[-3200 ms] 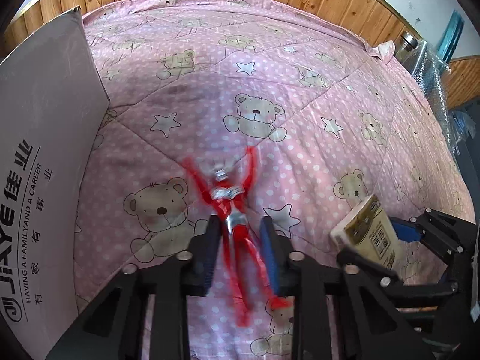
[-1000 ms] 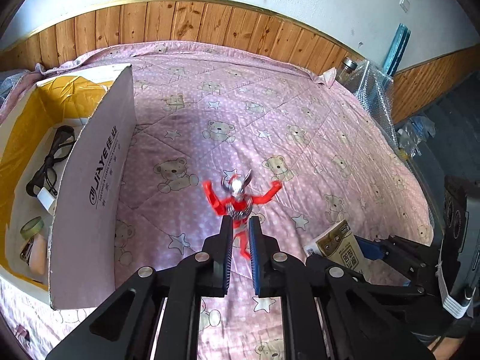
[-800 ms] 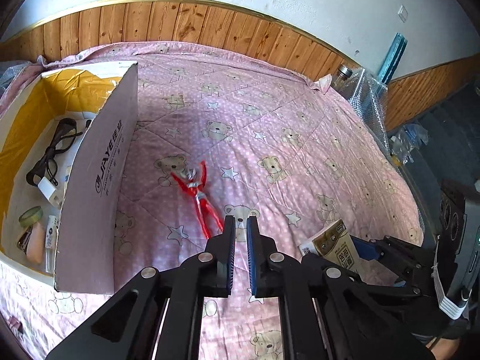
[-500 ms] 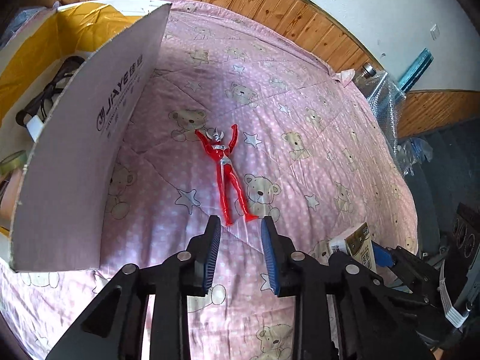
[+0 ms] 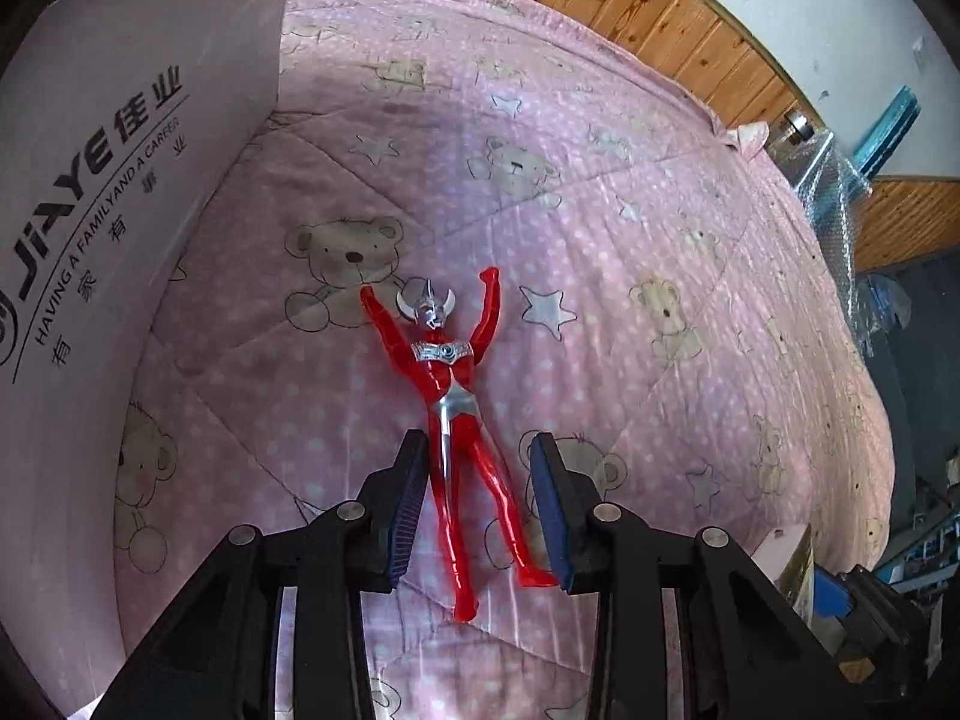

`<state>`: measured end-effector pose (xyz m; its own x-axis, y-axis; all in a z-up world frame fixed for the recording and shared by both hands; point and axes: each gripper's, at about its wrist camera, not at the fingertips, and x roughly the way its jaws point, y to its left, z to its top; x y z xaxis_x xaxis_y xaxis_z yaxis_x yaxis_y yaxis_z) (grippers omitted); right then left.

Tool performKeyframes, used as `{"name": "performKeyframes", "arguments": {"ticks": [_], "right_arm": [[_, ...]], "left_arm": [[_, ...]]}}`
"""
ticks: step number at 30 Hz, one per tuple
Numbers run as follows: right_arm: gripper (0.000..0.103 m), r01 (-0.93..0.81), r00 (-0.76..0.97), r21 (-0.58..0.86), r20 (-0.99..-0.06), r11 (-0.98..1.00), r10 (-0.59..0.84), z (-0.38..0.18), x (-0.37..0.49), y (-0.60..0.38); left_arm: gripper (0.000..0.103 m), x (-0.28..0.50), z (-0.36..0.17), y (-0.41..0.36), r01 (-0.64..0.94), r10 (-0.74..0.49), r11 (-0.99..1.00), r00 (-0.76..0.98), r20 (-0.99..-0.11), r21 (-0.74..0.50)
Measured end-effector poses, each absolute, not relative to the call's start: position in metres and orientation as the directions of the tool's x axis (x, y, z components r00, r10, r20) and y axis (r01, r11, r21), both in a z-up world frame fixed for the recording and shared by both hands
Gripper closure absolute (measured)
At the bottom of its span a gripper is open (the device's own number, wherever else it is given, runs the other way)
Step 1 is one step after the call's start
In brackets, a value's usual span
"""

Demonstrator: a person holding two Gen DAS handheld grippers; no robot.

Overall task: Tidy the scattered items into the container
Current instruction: 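Lift the tissue pack and red figure and carry both toward the white box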

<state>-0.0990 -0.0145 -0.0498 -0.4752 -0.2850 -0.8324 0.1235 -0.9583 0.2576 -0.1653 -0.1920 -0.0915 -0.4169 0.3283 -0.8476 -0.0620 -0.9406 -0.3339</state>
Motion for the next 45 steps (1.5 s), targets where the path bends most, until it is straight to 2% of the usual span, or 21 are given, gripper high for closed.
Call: {"name": "performKeyframes", "arguments": {"ticks": [1, 9, 10, 11, 19, 25, 28, 31, 33, 45], "right_arm": [[0.049, 0.122, -0.473, 0.260, -0.833, -0.958, -0.286, -0.052, -0.100, -0.014], [0.049, 0.118, -0.464, 0.285, -0.831, -0.951, -0.306, -0.057, -0.111, -0.011], [0.049, 0.119, -0.466, 0.286, -0.829, -0.951, -0.308, -0.056, -0.111, -0.011], [0.049, 0.122, -0.468, 0.288, -0.827, -0.950, -0.311, -0.054, -0.111, -0.011], [0.049, 0.139, -0.470, 0.289, -0.823, -0.947, -0.320, -0.051, -0.107, -0.018], [0.049, 0.119, -0.461, 0.300, -0.828, -0.947, -0.320, -0.058, -0.101, -0.011], [0.049, 0.107, -0.450, 0.316, -0.830, -0.943, -0.330, -0.064, -0.103, -0.009], [0.049, 0.120, -0.449, 0.319, -0.827, -0.940, -0.337, -0.065, -0.106, -0.011], [0.049, 0.121, -0.451, 0.315, -0.827, -0.941, -0.335, -0.065, -0.107, -0.010], [0.049, 0.126, -0.477, 0.321, -0.810, -0.939, -0.341, -0.052, -0.110, -0.006]], "left_arm": [[0.075, -0.165, -0.092, -0.191, -0.062, 0.310, -0.948, -0.418, -0.854, -0.313], [0.078, -0.160, -0.088, -0.190, -0.089, 0.314, -0.948, -0.407, -0.858, -0.305], [0.088, -0.158, -0.085, -0.192, -0.088, 0.317, -0.947, -0.408, -0.856, -0.309], [0.090, -0.157, -0.080, -0.192, -0.097, 0.330, -0.943, -0.411, -0.850, -0.319], [0.090, -0.150, -0.070, -0.194, -0.103, 0.334, -0.941, -0.423, -0.843, -0.321], [0.089, -0.156, -0.073, -0.176, -0.127, 0.237, -0.971, -0.423, -0.875, -0.201], [0.083, -0.164, -0.078, -0.167, -0.137, 0.216, -0.975, -0.424, -0.879, -0.174], [0.082, -0.172, -0.088, -0.156, -0.161, 0.222, -0.972, -0.415, -0.882, -0.170], [0.088, -0.175, -0.088, -0.154, -0.172, 0.231, -0.970, -0.418, -0.879, -0.174], [0.089, -0.152, -0.062, -0.177, -0.137, 0.221, -0.974, -0.436, -0.873, -0.178]]}}
